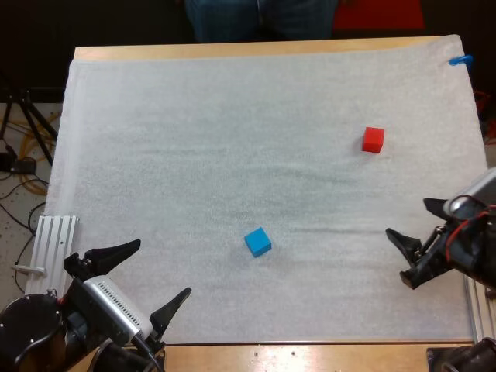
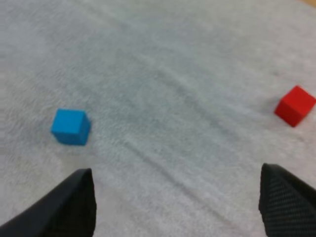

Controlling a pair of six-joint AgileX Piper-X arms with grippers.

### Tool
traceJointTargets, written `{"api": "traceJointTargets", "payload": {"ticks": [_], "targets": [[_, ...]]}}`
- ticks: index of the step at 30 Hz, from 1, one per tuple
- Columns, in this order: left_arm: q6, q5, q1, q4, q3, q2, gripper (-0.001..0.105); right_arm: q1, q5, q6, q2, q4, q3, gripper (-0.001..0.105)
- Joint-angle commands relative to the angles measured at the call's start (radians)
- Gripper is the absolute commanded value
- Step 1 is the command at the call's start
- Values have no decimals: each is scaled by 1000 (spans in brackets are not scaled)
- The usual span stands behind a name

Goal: Stack red cube on blue cube

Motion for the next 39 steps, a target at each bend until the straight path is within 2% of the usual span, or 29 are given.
{"api": "traceJointTargets", "payload": {"ticks": [1, 4, 6, 17, 25, 30, 33, 39], "targets": [[1, 7, -2, 4, -7, 1, 87, 10, 9, -2, 13, 5, -8, 67], [1, 7, -2, 4, -7, 1, 87, 16, 96, 19, 49, -22, -8, 67], [1, 7, -2, 4, -7, 1, 87, 16, 195, 38, 85, -52, -8, 67], [1, 7, -2, 4, -7, 1, 87, 16, 403, 59, 376, -185, -37, 67], [1, 7, -2, 4, -7, 1, 87, 15, 425, 176, 623, -245, -164, 67], [1, 7, -2, 4, -7, 1, 87, -21, 425, 367, 785, -253, -248, 67], [1, 7, -2, 4, -7, 1, 87, -60, 415, 439, 849, -253, -269, 67], [0, 7, -2, 4, -7, 1, 87, -138, 349, 521, 934, -274, -274, 67]]}}
